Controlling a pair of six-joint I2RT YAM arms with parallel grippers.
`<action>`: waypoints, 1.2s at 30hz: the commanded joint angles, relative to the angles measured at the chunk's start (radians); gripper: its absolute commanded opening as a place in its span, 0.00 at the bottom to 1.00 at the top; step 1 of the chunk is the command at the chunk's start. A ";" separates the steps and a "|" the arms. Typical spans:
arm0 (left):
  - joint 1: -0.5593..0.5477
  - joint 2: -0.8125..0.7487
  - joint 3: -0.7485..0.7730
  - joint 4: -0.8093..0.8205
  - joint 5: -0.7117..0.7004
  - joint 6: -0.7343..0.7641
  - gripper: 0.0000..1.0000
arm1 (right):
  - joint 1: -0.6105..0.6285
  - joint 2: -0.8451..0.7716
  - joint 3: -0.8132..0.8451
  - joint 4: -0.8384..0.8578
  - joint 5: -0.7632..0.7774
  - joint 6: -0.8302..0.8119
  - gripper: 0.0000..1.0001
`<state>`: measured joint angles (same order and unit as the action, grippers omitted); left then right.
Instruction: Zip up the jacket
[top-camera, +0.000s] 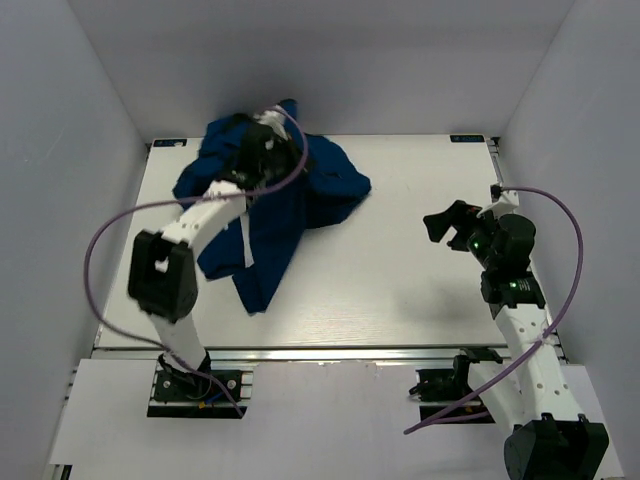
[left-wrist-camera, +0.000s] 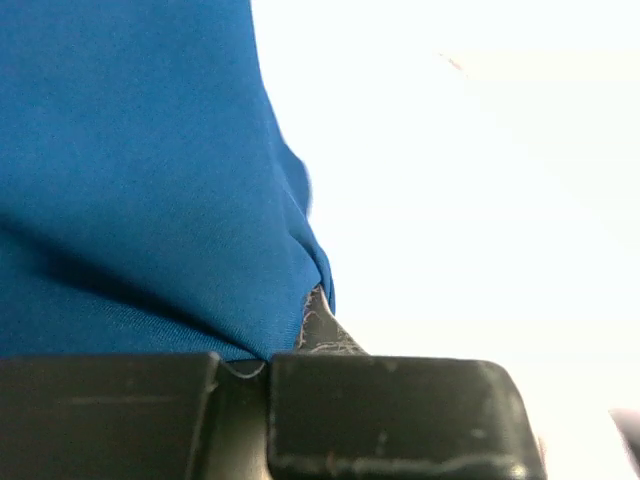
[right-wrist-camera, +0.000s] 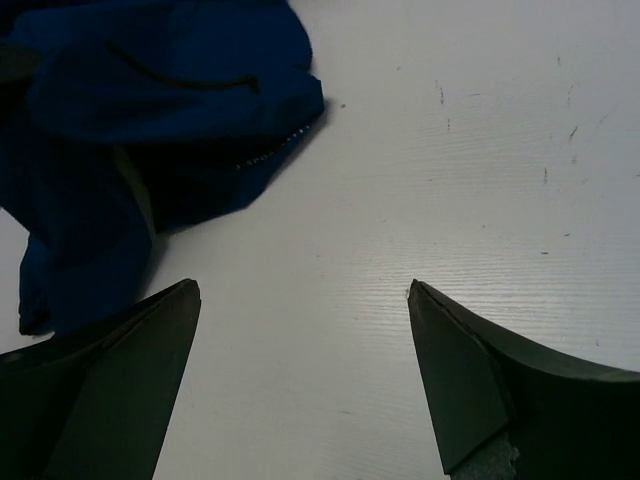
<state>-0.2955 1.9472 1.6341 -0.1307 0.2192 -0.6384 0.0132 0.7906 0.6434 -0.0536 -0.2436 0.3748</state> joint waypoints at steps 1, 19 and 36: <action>-0.143 -0.327 -0.315 0.123 0.189 0.017 0.00 | -0.002 -0.013 0.051 -0.002 0.040 0.001 0.89; -0.169 -0.918 -0.700 -0.880 -0.322 -0.153 0.98 | 0.462 0.560 0.548 -0.131 0.222 -0.370 0.89; 0.171 -0.371 -0.502 -0.287 0.050 0.031 0.98 | 0.519 1.438 1.492 -0.381 0.021 -0.706 0.89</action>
<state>-0.1333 1.4467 1.0588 -0.5983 0.1226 -0.6868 0.5335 2.1769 2.0819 -0.3553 -0.1764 -0.3164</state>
